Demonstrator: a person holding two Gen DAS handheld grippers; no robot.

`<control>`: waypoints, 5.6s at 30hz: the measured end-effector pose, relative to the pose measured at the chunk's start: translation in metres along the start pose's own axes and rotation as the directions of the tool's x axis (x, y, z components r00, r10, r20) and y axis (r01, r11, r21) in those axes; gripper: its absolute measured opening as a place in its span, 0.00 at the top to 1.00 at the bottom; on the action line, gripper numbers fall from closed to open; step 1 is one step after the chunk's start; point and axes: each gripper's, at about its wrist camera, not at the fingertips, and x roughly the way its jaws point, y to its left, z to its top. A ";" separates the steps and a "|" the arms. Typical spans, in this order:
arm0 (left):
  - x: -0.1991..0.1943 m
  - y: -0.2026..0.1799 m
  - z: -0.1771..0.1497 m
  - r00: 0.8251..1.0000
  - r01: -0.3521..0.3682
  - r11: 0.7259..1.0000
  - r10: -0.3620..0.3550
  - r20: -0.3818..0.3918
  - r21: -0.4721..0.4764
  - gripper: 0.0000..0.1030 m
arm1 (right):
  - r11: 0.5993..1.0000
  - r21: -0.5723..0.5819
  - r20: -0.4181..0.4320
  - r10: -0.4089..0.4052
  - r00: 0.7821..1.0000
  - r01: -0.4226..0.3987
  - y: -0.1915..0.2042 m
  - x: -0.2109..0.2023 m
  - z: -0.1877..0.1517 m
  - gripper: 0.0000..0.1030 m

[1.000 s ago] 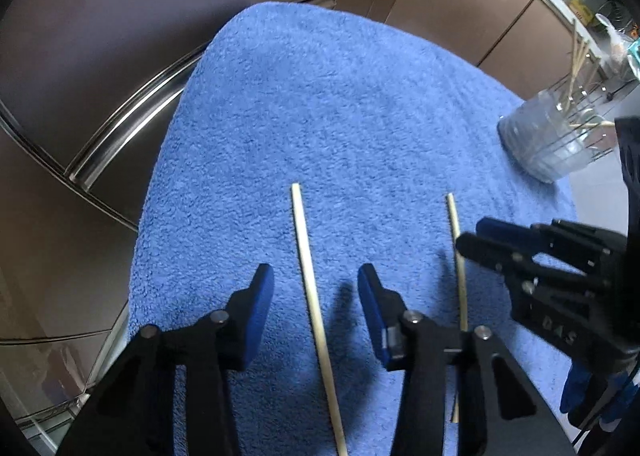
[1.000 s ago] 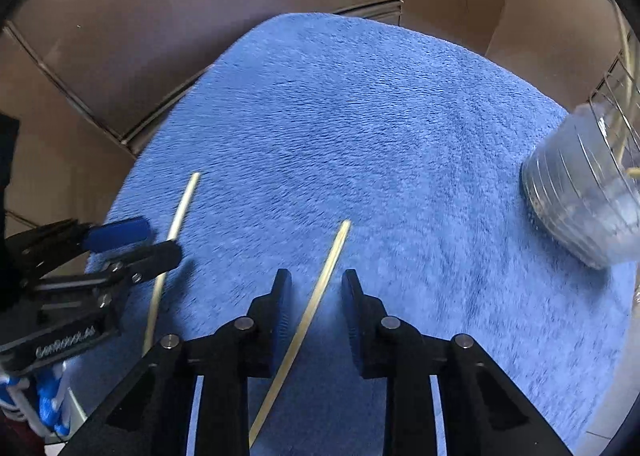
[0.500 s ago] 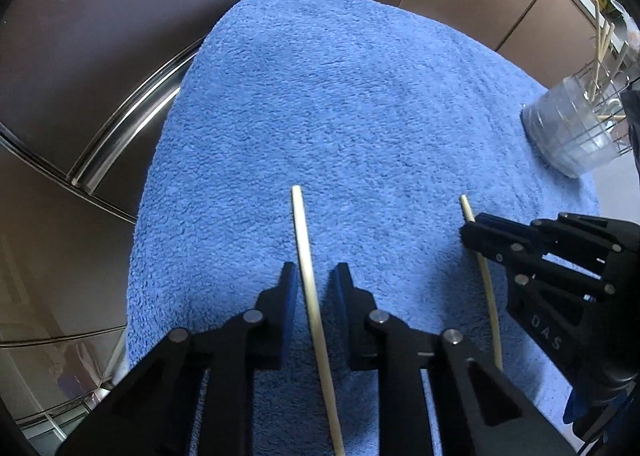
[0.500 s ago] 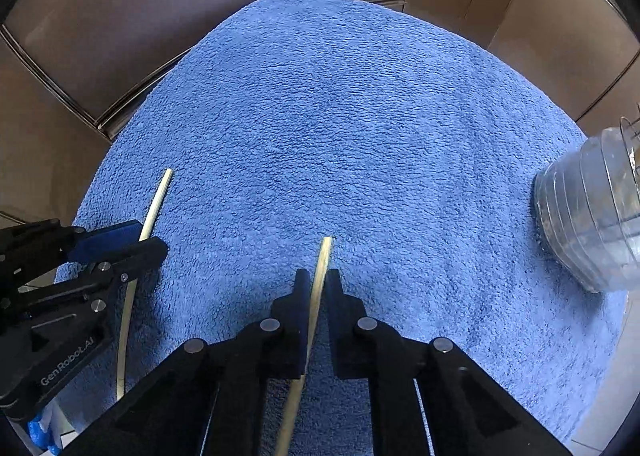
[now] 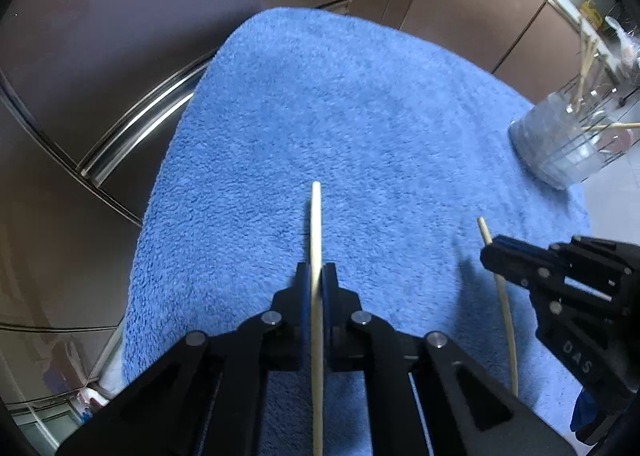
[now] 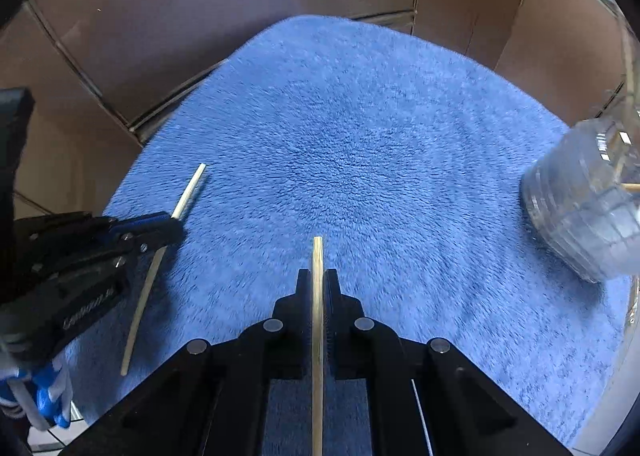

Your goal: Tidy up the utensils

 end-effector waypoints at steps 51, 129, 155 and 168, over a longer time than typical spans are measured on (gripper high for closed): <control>-0.200 -0.144 -0.097 0.783 0.019 0.981 -0.134 0.607 0.193 0.95 | 0.971 0.127 0.608 -0.238 0.758 0.204 0.010 -0.233 -0.169 0.94; -0.076 -0.238 0.141 0.570 0.207 0.973 -0.207 0.795 0.105 0.95 | 0.978 0.183 0.722 -0.206 0.661 0.105 -0.169 -0.181 0.013 0.94; -0.136 -0.230 0.098 0.546 0.179 0.975 -0.211 0.811 0.133 0.46 | 0.970 0.228 0.772 -0.236 0.590 0.089 -0.146 -0.233 -0.020 0.62; -0.211 -0.196 0.032 0.582 0.072 0.990 -0.140 0.801 0.122 0.41 | 0.968 0.215 0.807 -0.251 0.534 0.129 -0.076 -0.281 -0.080 0.29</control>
